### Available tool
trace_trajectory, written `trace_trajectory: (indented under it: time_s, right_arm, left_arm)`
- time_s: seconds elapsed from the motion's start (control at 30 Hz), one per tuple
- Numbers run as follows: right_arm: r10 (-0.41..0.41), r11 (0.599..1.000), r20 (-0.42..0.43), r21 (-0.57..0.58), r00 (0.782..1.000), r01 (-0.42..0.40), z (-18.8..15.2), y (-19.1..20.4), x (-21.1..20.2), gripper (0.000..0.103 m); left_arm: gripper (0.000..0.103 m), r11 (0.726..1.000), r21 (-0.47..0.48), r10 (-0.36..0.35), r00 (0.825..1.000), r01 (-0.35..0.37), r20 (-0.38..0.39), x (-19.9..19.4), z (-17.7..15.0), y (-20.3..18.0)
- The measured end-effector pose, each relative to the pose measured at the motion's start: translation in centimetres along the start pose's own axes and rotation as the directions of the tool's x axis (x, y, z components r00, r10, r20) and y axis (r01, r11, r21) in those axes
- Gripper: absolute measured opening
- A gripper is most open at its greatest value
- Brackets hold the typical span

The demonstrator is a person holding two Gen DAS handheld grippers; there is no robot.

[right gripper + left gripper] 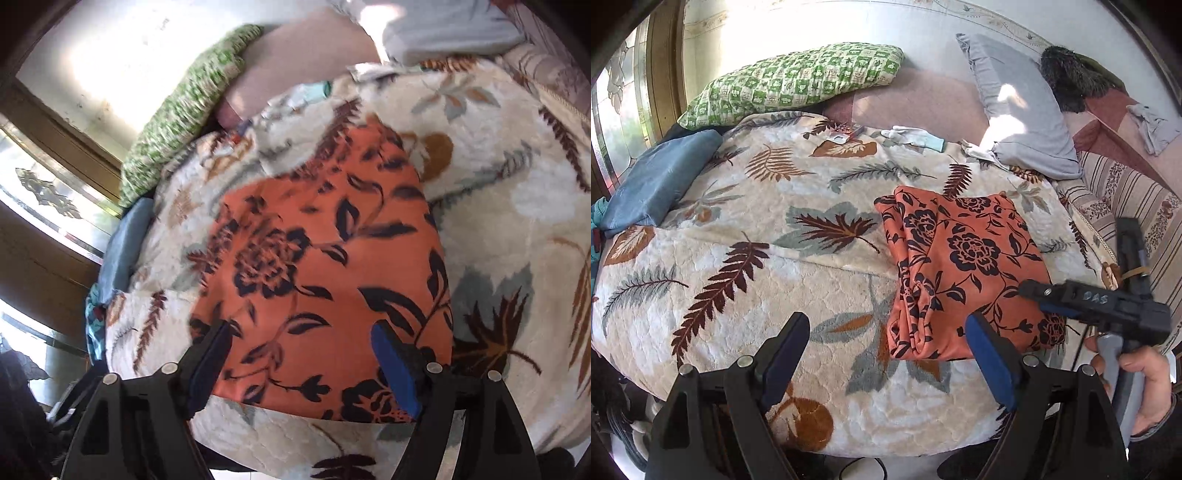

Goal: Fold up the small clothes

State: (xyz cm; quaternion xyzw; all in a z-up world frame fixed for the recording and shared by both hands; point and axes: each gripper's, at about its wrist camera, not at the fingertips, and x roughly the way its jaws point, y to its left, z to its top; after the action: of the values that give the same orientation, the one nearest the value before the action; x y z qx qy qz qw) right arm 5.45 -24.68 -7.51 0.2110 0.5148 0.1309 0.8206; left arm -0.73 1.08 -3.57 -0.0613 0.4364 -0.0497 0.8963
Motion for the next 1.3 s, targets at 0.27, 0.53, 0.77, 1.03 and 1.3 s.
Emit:
trace_trajectory:
  time_s: [0.27,0.53,0.77,1.03,1.3]
  right_arm:
    - [0.029,0.999,0.099,-0.049,0.995,-0.024,0.5,1.1,-2.5,0.081]
    - [0.031,0.999,-0.005,-0.013,1.000,-0.031,1.9,-0.1,-0.5,0.085]
    - [0.069,0.997,0.076,-0.023,0.995,-0.067,9.0,1.3,-0.7,0.085]
    - [-0.005,1.000,0.022,0.008,1.000,0.004,8.6,-0.2,2.6,0.085]
    - [-0.094,0.974,0.239,-0.181,0.966,0.139,1.0,2.5,-7.5,0.085]
  left_arm:
    - [0.087,0.999,-0.040,0.004,1.000,-0.005,-0.016,1.7,0.4,1.4]
    - [0.087,0.997,-0.075,0.003,0.998,-0.007,-0.056,4.0,0.2,2.7]
    - [0.087,0.996,-0.089,-0.005,0.998,-0.001,-0.070,5.3,0.5,3.4]
    - [0.087,0.996,-0.087,0.015,0.997,-0.021,-0.076,5.6,0.5,3.8]
    - [0.087,0.999,-0.013,0.040,0.996,-0.041,-0.075,4.4,0.0,0.4]
